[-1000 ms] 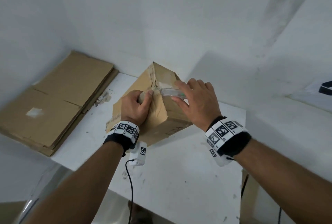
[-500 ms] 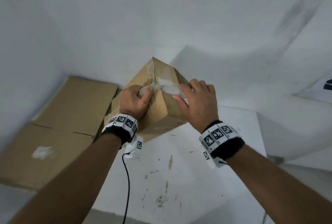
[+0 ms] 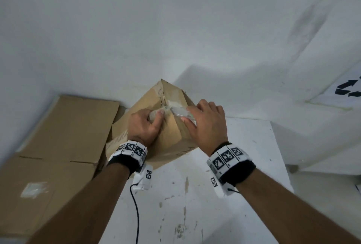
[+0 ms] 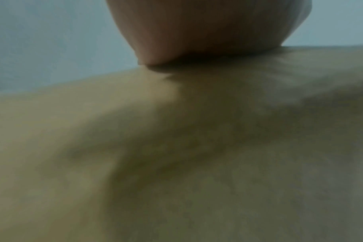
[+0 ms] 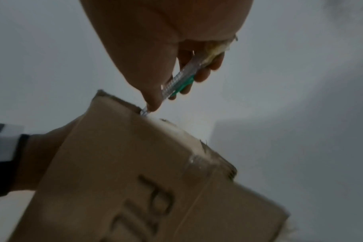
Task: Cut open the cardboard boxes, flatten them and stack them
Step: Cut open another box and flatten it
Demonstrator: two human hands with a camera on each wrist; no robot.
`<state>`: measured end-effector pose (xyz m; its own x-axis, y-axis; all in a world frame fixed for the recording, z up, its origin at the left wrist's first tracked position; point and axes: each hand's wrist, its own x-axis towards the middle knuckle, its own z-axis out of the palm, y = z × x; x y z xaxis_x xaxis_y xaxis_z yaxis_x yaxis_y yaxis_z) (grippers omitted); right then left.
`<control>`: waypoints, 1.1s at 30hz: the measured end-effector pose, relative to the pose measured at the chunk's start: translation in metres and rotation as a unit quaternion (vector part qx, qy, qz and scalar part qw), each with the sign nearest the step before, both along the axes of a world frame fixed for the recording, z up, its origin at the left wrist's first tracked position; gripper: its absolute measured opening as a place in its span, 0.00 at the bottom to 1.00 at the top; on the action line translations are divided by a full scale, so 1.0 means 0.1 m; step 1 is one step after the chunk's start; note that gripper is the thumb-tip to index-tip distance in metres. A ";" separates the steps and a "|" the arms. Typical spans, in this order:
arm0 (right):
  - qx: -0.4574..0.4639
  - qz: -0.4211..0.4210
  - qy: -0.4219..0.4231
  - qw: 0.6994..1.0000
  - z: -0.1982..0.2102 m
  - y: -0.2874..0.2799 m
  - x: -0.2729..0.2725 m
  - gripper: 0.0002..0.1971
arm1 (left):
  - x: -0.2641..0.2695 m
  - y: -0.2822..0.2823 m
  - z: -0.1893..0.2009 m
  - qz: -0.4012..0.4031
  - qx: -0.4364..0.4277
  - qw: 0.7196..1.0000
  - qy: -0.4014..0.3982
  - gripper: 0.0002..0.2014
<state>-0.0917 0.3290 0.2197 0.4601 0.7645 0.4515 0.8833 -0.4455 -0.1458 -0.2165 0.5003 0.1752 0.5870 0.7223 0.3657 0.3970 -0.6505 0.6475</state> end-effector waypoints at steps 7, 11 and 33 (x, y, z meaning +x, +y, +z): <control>0.001 -0.014 0.003 1.000 0.27 -0.13 0.47 0.14 | -0.15 0.11 -0.26 -0.036 0.032 0.998 0.042 0.27; -0.022 -0.063 0.215 0.974 -0.05 -0.26 0.50 0.19 | -0.02 0.04 -0.18 -0.009 0.081 0.995 0.058 0.30; -0.262 -0.176 0.491 0.812 -2.58 -1.38 -0.09 0.42 | -1.76 -0.93 -1.24 -0.211 -0.028 0.853 0.477 0.57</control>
<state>-0.1003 0.1914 -0.0378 0.6327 0.4761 -0.6108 0.2597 -0.8735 -0.4118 -0.3927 0.4071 0.0516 0.8099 0.3741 -0.4518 0.4990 -0.8443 0.1955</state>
